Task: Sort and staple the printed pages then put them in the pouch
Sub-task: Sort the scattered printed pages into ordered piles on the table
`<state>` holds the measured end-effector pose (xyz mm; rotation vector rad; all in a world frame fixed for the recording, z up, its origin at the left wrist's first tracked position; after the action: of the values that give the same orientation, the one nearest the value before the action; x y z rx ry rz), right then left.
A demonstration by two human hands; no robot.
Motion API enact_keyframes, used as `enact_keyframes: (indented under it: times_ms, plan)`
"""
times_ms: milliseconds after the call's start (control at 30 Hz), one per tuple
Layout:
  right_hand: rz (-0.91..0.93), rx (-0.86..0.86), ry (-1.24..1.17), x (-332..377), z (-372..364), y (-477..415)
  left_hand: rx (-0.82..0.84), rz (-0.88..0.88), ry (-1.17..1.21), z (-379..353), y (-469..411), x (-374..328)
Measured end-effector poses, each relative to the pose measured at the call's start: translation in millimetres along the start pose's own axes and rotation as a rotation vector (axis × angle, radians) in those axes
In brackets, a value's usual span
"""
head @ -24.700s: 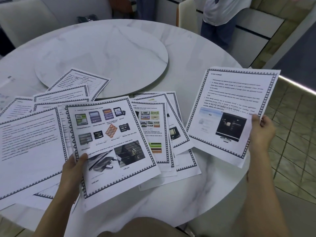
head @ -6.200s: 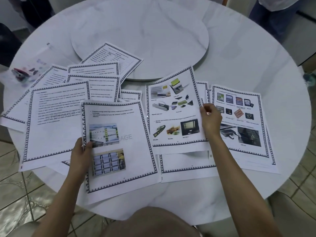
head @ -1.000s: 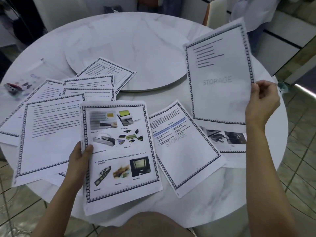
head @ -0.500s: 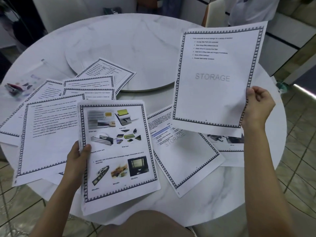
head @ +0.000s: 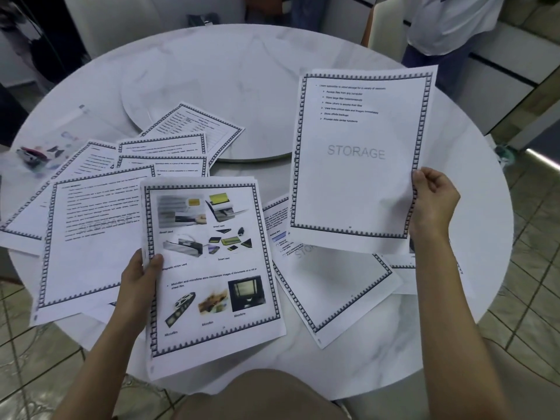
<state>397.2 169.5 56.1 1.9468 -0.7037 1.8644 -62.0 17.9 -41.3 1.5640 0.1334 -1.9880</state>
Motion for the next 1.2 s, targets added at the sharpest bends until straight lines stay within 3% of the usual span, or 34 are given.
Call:
enact_keyframes:
  times_ms: [567, 767, 1000, 1200]
  plan:
    - [-0.100, 0.059, 0.199, -57, -1, 21, -0.010, -0.004, 0.051, 8, -1, 2]
    - [-0.204, 0.201, 0.404, -85, -1, 36, -0.054, -0.010, 0.073, 25, -6, 3]
    - [-0.163, 0.349, 0.641, -98, -10, 54, -0.159, -0.030, 0.120, 68, -13, 5]
    - [-0.117, 0.306, 0.702, -94, 14, 40, -0.115, -0.018, 0.128, 60, -14, 0]
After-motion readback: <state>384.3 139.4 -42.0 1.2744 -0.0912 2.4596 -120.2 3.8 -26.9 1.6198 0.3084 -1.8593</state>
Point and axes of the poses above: each hand's wrist, its own y-axis away from the middle knuckle, its own z-axis out of the back of the hand, x = y × z, the point moved 7 cm from there along -y, towards the middle knuckle, and after that the axes turned 4 degrees about -y, right-handed, at the moved point
